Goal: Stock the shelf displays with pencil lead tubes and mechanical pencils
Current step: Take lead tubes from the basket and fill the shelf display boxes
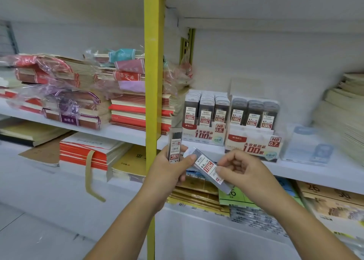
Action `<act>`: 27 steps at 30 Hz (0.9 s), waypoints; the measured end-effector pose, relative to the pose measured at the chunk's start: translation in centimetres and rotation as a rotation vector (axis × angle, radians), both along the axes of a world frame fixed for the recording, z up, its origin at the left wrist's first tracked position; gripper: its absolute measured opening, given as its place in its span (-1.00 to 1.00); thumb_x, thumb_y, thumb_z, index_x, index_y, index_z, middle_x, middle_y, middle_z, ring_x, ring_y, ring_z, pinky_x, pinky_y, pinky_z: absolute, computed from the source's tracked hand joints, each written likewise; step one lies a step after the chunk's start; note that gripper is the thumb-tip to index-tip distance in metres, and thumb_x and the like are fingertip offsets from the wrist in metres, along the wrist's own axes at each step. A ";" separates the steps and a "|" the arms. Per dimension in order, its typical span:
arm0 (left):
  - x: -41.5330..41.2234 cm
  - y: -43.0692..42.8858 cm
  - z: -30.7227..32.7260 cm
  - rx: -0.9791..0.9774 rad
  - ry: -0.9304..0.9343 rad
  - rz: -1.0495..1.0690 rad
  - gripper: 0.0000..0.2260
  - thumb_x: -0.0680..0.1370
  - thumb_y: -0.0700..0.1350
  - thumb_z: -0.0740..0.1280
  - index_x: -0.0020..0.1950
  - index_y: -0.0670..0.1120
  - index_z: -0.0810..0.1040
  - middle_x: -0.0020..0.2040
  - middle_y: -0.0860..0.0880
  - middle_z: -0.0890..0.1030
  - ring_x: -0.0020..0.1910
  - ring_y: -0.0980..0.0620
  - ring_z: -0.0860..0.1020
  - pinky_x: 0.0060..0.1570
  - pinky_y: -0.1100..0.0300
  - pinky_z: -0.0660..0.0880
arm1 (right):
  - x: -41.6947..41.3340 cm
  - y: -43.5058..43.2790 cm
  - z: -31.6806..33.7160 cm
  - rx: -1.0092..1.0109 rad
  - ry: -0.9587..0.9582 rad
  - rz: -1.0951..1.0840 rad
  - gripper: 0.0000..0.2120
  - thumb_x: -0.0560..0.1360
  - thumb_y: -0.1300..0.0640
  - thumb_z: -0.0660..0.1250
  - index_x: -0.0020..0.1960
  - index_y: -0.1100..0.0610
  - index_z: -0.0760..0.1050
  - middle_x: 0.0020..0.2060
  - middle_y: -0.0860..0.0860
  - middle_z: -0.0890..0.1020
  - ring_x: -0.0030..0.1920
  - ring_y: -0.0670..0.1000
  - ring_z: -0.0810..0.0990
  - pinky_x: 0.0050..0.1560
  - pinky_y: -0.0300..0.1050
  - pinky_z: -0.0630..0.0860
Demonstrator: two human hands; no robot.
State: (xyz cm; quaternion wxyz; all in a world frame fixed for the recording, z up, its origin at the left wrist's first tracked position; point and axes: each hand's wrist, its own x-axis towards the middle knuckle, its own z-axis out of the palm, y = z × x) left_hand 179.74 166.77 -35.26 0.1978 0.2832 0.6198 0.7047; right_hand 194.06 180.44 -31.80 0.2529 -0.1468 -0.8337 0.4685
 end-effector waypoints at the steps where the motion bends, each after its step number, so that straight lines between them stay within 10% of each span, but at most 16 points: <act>1: 0.1 0.0 0.0 -0.009 0.023 -0.008 -0.84 0.55 0.01 0.44 0.08 0.04 0.55 -0.38 0.10 0.64 -0.47 0.16 0.44 -0.44 0.35 0.43 | -0.1 -0.3 0.1 -0.002 0.010 0.019 -0.79 0.45 0.21 0.46 -0.06 -0.10 0.58 -0.18 -0.09 0.67 -0.18 -0.09 0.63 -0.16 -0.17 0.63; 7: 0.4 0.0 0.5 0.053 -0.058 -0.034 -0.80 0.63 0.12 0.27 0.15 0.06 0.53 -0.21 0.06 0.70 -0.43 0.15 0.49 -0.46 0.29 0.42 | -1.1 -1.8 2.3 0.104 0.017 0.134 -0.29 0.48 0.29 0.40 0.30 -0.43 0.26 -0.06 -0.10 0.58 -0.19 -0.04 0.66 -0.13 -0.09 0.64; 12: -0.9 -0.7 1.0 0.211 -0.219 -0.014 -0.88 0.70 -0.03 0.17 0.16 0.00 0.46 -0.19 0.00 0.66 -0.41 0.11 0.53 -0.48 0.24 0.43 | -4.2 -1.5 8.4 0.288 0.394 0.038 -0.47 0.48 0.23 0.42 0.09 -0.33 0.26 -0.12 -0.02 0.65 -0.19 -0.04 0.68 -0.22 -0.09 0.64; 18: -2.4 -1.4 0.6 0.268 -0.168 0.025 -0.85 0.67 0.02 0.24 0.11 0.05 0.59 -0.18 -0.03 0.70 -0.24 0.04 0.69 -0.26 0.24 0.61 | -8.4 -0.5 11.4 0.699 0.311 -0.131 -0.58 0.51 0.11 0.38 0.05 -0.25 0.18 -0.25 -0.14 0.58 -0.29 -0.13 0.58 -0.41 -0.25 0.47; 27: -3.3 -1.7 0.3 0.241 -0.131 -0.029 -0.82 0.61 0.07 0.30 0.13 0.07 0.63 -0.18 0.01 0.72 -0.24 0.11 0.67 -0.24 0.28 0.59 | -11.1 1.2 8.9 1.041 0.076 -0.336 -0.79 0.46 -0.04 0.38 0.07 -0.05 0.48 -0.01 -0.12 0.38 0.14 -0.04 0.26 0.09 -0.11 0.28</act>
